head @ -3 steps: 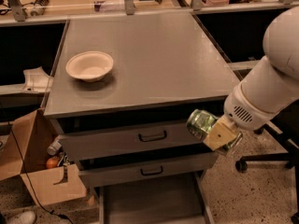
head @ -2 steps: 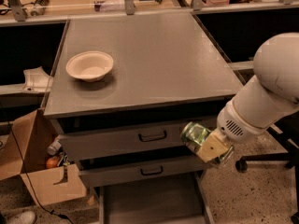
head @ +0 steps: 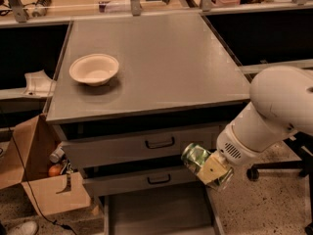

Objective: Place green can into bottom drawer

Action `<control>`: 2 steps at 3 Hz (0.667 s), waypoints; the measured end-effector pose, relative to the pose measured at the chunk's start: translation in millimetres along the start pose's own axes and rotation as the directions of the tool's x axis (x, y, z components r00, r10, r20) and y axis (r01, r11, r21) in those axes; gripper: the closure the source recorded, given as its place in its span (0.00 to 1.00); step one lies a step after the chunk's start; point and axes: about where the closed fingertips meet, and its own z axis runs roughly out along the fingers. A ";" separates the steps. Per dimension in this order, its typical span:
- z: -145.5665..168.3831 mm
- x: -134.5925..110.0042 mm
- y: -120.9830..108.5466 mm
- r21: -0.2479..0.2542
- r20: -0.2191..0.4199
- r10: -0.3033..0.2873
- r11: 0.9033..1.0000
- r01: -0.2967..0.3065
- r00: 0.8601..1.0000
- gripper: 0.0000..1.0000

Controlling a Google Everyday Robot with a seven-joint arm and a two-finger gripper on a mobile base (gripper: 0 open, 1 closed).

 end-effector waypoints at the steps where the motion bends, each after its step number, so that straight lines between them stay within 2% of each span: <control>1: 20.3 6.1 -0.7 -0.017 -0.008 0.024 1.000 -0.024 1.000 1.00; 2: 51.6 12.8 -10.1 -0.014 -0.042 0.069 0.997 -0.069 0.997 1.00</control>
Offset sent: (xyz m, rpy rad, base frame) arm 0.0055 -0.0055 -0.0792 -0.0235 0.0746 -0.1076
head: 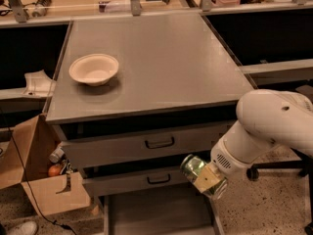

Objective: Place green can into bottom drawer

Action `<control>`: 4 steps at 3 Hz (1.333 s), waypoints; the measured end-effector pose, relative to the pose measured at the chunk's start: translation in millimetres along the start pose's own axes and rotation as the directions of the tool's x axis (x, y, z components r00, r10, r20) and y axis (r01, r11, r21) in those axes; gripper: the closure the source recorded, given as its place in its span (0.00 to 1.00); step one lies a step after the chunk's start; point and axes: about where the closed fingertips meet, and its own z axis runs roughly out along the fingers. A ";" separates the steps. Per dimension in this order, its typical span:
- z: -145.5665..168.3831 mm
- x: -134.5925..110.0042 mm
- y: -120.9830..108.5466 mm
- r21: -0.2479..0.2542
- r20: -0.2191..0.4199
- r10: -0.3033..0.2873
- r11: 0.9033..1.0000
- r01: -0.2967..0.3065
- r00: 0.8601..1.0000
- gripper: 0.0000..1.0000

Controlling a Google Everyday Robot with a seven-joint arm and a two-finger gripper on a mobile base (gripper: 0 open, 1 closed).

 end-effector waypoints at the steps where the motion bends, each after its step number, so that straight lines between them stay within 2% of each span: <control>1: 16.4 2.7 -2.4 -0.011 -0.036 0.012 1.000 -0.012 0.999 1.00; 2: 16.4 2.7 -2.4 -0.011 -0.036 0.012 1.000 -0.012 0.999 1.00; 3: 34.0 8.7 -9.1 -0.016 -0.017 0.058 0.998 -0.058 0.998 1.00; 4: 55.6 16.6 -24.0 0.001 0.012 0.125 0.992 -0.125 0.992 1.00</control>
Offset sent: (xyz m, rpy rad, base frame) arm -0.0008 0.0008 -0.0161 -0.0078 0.0350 -0.0057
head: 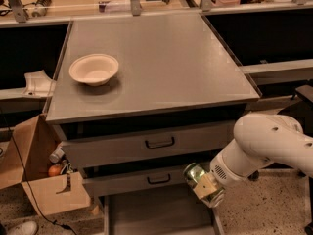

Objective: Place green can into bottom drawer

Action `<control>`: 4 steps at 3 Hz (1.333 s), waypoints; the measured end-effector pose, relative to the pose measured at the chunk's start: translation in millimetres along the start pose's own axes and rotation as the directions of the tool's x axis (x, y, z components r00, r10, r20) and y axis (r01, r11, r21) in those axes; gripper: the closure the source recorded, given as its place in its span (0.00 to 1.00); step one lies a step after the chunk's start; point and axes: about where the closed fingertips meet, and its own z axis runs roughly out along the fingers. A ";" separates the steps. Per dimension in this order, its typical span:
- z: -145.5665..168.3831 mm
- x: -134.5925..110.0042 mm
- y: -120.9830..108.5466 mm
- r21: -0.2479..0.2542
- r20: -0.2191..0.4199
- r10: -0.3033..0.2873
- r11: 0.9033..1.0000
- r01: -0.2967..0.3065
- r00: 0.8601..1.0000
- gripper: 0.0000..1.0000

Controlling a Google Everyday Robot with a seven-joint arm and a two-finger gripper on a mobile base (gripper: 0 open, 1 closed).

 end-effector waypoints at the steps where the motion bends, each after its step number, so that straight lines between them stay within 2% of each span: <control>1: 22.7 7.6 -15.2 0.021 -0.013 0.056 0.998 -0.056 0.998 1.00; 3: 33.3 12.7 -11.8 -0.004 -0.043 0.052 0.999 -0.052 0.998 1.00; 4: 90.2 37.7 4.7 0.007 -0.087 -0.016 1.000 0.016 0.996 1.00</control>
Offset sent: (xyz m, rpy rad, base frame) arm 0.0016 -0.0083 -0.0227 -0.0192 0.0149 -0.0454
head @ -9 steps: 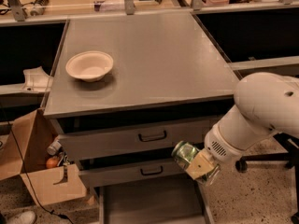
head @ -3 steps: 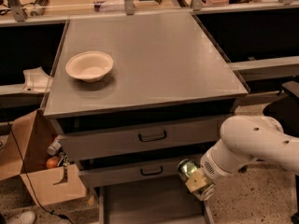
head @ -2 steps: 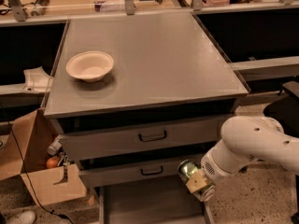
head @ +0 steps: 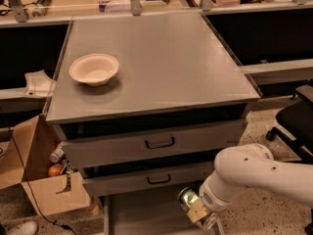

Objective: Place green can into bottom drawer

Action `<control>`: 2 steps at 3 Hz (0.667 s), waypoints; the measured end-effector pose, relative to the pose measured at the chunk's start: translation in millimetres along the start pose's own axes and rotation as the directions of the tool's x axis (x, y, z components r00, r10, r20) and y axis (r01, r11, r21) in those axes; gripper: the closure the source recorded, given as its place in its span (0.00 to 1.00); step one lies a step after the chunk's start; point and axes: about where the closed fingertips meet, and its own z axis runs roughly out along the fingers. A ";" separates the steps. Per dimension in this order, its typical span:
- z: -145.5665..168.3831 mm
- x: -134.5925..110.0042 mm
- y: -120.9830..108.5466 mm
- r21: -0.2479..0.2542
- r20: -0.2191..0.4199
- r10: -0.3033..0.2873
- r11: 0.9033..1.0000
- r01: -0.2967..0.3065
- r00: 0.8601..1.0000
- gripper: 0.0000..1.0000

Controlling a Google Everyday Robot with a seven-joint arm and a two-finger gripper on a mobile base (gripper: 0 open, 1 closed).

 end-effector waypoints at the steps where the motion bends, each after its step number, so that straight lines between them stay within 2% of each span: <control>1: 4.6 1.8 -0.3 -0.002 -0.008 0.007 1.000 -0.007 1.000 1.00; 2: 13.7 4.3 -0.2 -0.010 -0.026 0.021 1.000 -0.021 0.999 1.00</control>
Offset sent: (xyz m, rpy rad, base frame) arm -0.0056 0.0013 -0.0238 -0.0074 0.0572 -0.0278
